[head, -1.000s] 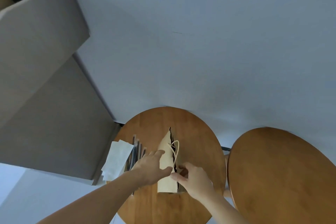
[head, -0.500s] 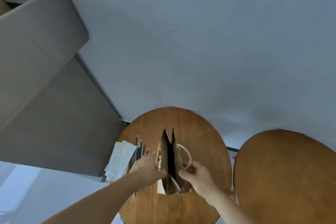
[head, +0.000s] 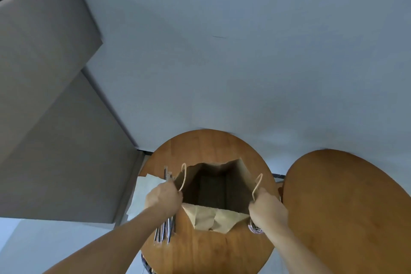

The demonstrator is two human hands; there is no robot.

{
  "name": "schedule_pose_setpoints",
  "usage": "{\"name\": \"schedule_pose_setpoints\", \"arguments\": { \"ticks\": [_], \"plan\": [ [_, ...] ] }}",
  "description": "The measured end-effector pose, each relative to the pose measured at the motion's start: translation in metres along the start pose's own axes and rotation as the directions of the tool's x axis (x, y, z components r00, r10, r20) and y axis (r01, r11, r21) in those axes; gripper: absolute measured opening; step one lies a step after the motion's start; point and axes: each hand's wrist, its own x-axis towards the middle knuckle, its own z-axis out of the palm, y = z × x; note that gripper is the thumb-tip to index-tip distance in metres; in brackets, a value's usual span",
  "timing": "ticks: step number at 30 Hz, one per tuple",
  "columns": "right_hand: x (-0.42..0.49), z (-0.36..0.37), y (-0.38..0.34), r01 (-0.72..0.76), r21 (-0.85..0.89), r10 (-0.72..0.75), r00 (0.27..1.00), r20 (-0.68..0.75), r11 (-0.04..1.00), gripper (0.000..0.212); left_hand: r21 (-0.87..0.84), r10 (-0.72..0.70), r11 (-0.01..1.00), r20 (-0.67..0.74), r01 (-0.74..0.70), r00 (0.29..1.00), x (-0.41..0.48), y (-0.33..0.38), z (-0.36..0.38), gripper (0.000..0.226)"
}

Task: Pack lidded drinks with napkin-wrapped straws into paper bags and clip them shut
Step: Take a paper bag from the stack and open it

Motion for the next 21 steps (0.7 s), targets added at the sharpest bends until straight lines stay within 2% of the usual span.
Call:
{"name": "schedule_pose_setpoints", "arguments": {
  "ticks": [2,4,9,12,14,17,19,21],
  "plan": [
    [-0.004,0.0,-0.001,-0.014,0.024,0.014,1.0,0.004,1.0,0.008,-0.035,0.034,0.999,0.008,-0.034,0.999,0.001,-0.001,0.002,0.012],
    [-0.01,0.004,-0.011,0.001,0.079,-0.005,0.999,0.053,0.997,0.01,-0.07,0.113,0.992,0.076,-0.107,0.991,-0.001,0.007,0.011,0.022],
    [-0.019,-0.001,-0.028,0.066,0.244,-0.118,0.972,0.203,0.968,0.057,-0.145,0.24,0.967,0.258,-0.209,0.936,-0.002,0.013,0.017,0.071],
    [-0.022,-0.012,-0.022,0.05,0.387,-0.187,0.927,0.324,0.921,0.083,-0.235,0.344,0.934,0.397,-0.268,0.851,0.0,0.009,0.003,0.098],
    [-0.023,-0.021,-0.019,0.064,0.41,-0.243,0.883,0.401,0.91,0.092,-0.208,0.401,0.916,0.437,-0.343,0.806,0.003,0.009,-0.012,0.107],
    [-0.017,-0.038,-0.021,0.155,0.392,-0.307,0.881,0.361,0.907,0.088,-0.056,0.428,0.899,0.331,-0.435,0.841,0.009,0.015,-0.037,0.104],
    [-0.008,-0.052,-0.031,0.242,0.338,-0.332,0.912,0.24,0.91,0.079,0.077,0.445,0.883,0.174,-0.463,0.878,0.011,0.021,-0.049,0.095],
    [0.003,-0.064,-0.046,0.311,0.272,-0.348,0.932,0.101,0.911,0.068,0.149,0.466,0.873,0.032,-0.465,0.884,0.013,0.027,-0.059,0.086]
  ]
}}
